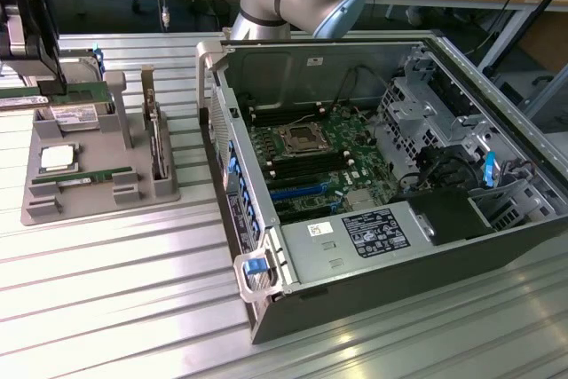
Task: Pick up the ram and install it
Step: 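Pick up the ram and move it above insertion slot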
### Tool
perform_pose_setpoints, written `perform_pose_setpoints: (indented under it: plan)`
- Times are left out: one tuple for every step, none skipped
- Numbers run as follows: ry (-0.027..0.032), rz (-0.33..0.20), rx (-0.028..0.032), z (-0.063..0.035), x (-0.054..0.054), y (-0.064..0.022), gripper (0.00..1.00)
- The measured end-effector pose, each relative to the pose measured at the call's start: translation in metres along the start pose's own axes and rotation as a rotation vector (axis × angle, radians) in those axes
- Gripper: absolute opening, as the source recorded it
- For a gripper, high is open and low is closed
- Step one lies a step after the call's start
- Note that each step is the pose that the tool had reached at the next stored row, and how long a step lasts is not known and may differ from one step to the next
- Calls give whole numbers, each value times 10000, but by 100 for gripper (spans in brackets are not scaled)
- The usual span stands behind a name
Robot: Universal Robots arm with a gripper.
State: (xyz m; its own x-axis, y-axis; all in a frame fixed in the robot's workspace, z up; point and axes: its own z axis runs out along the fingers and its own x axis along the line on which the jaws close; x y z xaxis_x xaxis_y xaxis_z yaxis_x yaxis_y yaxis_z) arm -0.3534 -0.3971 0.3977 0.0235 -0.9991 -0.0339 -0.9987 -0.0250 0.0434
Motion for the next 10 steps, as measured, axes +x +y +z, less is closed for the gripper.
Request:
perform_pose_setpoints:
  plan:
    - [0,-1,0,-11,-1,0,12]
    - [0,0,0,-23,-1,1,12]
    - [0,0,0,-35,-1,1,12]
    - [0,0,0,-48,-2,2,12]
    - [-2,1,0,-64,-2,3,12]
    - [-2,0,1,-71,-3,3,12]
    - [-1,0,0,-78,-3,3,12]
    - [-2,0,0,-88,-3,4,12]
    - [-4,0,0,-95,-3,4,12]
    - [-7,-1,1,-106,-4,5,12]
